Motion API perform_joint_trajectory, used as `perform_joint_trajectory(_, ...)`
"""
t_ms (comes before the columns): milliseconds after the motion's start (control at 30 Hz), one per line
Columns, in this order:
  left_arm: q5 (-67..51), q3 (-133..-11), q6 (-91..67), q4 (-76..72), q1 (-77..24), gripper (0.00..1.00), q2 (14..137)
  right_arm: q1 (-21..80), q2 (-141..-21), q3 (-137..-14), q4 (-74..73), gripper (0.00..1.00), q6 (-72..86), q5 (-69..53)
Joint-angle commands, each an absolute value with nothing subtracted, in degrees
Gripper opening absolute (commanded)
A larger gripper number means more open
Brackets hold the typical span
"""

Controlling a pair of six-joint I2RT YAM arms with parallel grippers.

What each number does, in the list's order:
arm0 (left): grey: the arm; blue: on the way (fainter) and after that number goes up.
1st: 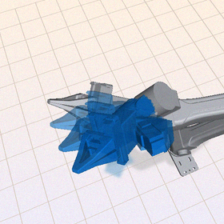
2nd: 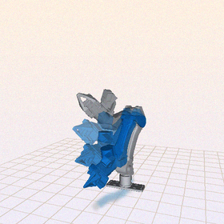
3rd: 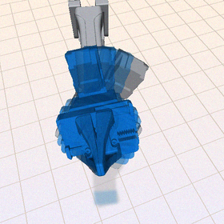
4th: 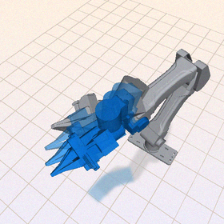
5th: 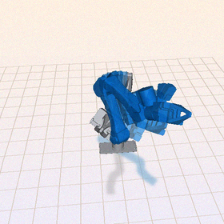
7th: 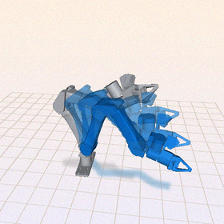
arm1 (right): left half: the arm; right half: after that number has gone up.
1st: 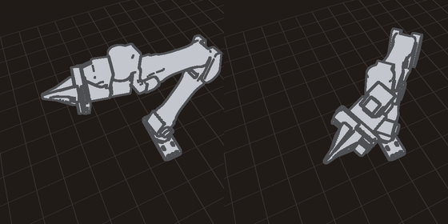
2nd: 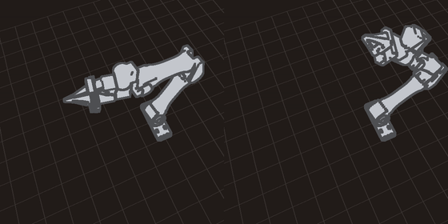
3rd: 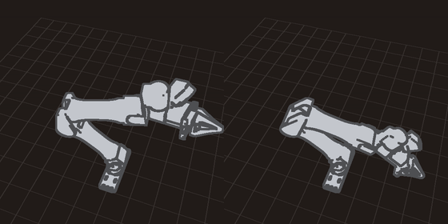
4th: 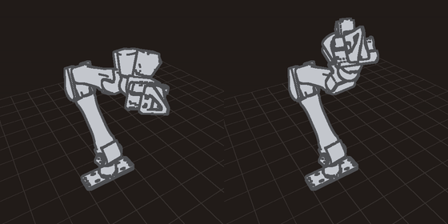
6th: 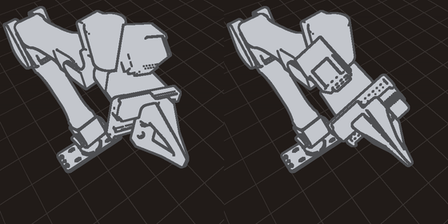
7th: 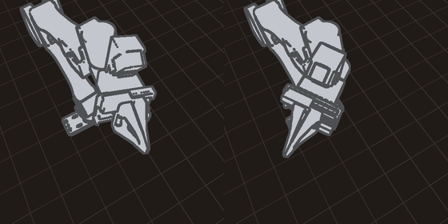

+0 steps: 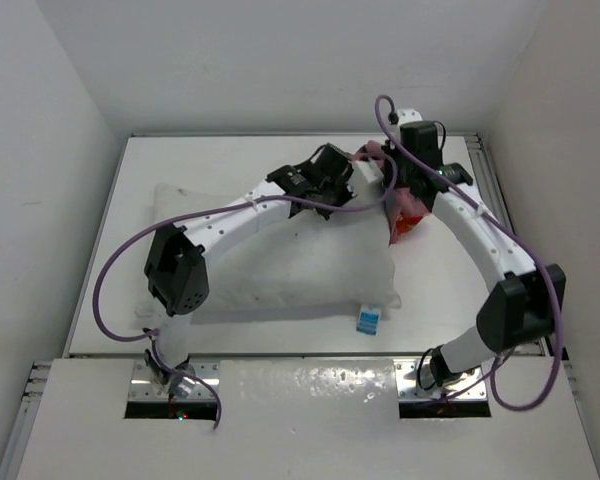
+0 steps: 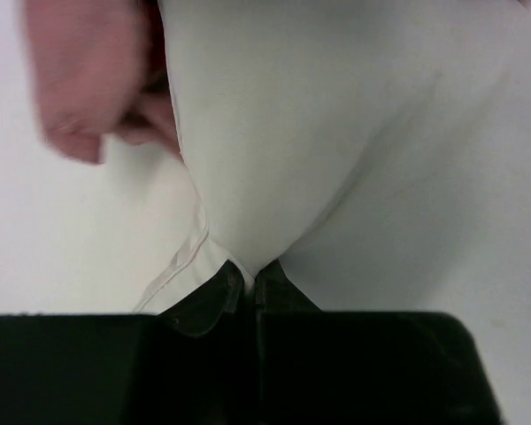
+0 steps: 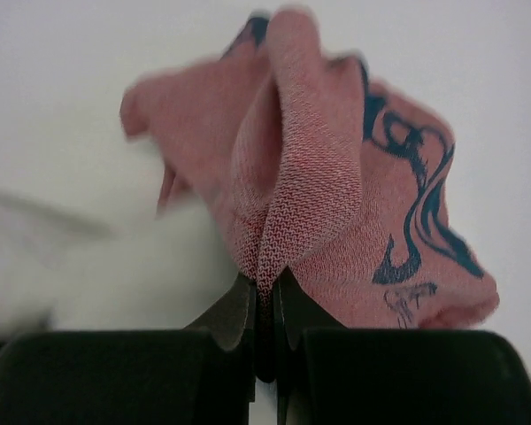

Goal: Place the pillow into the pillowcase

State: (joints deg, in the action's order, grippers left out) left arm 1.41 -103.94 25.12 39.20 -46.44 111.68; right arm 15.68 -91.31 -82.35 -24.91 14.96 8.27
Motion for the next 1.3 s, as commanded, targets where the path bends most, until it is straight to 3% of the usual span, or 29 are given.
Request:
perform_joint_trajectory(0,12.56,-109.15,18.11,29.89,-40.79,0.00,111.18,15.73,-81.75,-74.37,-22.24,0.00,13.80,1.42)
perform_joint_trajectory(133,14.24,-112.67,16.17,27.43,-37.45,0.00,112.94,15.90,-76.38,-68.82,-21.79,0.00,11.09,-8.49)
perform_joint_trajectory(367,15.47,-111.18,12.67,21.71,-35.07,0.00,116.01,19.07,-74.00,-65.48,-28.20,0.00,4.14,-13.88)
perform_joint_trajectory(633,13.63,-114.43,3.60,21.53,-28.92,0.00,121.02,20.21,-78.74,-65.12,-32.08,0.00,4.30,7.19)
perform_joint_trajectory(667,10.40,-114.61,4.47,21.62,-28.74,0.00,121.20,20.21,-79.79,-65.91,-31.56,0.27,4.74,9.12)
perform_joint_trajectory(700,6.80,-114.87,6.05,23.10,-28.91,0.17,121.55,20.21,-82.07,-66.96,-31.38,0.40,5.62,8.97)
perform_joint_trajectory(767,-4.41,-116.89,12.19,26.35,-29.79,0.64,122.08,20.30,-84.54,-70.74,-31.64,0.67,7.37,6.35)
perform_joint_trajectory(800,-7.01,-117.50,16.48,30.02,-30.32,0.99,121.99,20.22,-85.42,-71.45,-31.21,0.80,8.17,5.89)
perform_joint_trajectory(867,-12.03,-120.13,20.20,33.12,-30.59,1.00,121.29,19.60,-86.48,-72.07,-28.58,0.93,11.75,6.06)
perform_joint_trajectory(967,-15.46,-124.88,27.22,39.52,-30.06,1.00,119.97,15.48,-85.70,-70.32,-25.68,0.98,18.33,5.28)
perform_joint_trajectory(1033,-18.00,-128.82,32.59,42.87,-30.15,1.00,119.01,10.57,-83.95,-68.39,-25.14,0.89,22.74,2.04)
perform_joint_trajectory(1100,-20.55,-129.99,38.46,48.41,-30.50,0.99,117.61,5.92,-81.66,-63.49,-22.07,0.68,28.29,-3.13)
perform_joint_trajectory(1133,-23.79,-129.99,40.76,50.60,-31.46,0.89,117.25,4.76,-78.78,-61.46,-20.32,0.33,29.52,-4.82)
perform_joint_trajectory(1167,-25.99,-130.60,47.57,57.15,-31.99,0.42,116.90,3.44,-77.10,-59.00,-16.47,0.08,31.10,-6.05)
perform_joint_trajectory(1200,-28.10,-130.78,48.94,59.91,-32.51,0.19,116.11,2.99,-75.34,-54.71,-14.96,0.00,31.72,-6.59)
perform_joint_trajectory(1233,-29.95,-130.52,48.69,60.81,-33.74,0.03,115.84,2.55,-72.19,-52.84,-11.90,0.00,32.34,-7.20)
perform_joint_trajectory(1267,-30.32,-129.56,47.82,61.86,-34.36,0.00,115.58,2.20,-70.77,-51.00,-10.47,0.00,33.30,-7.56)
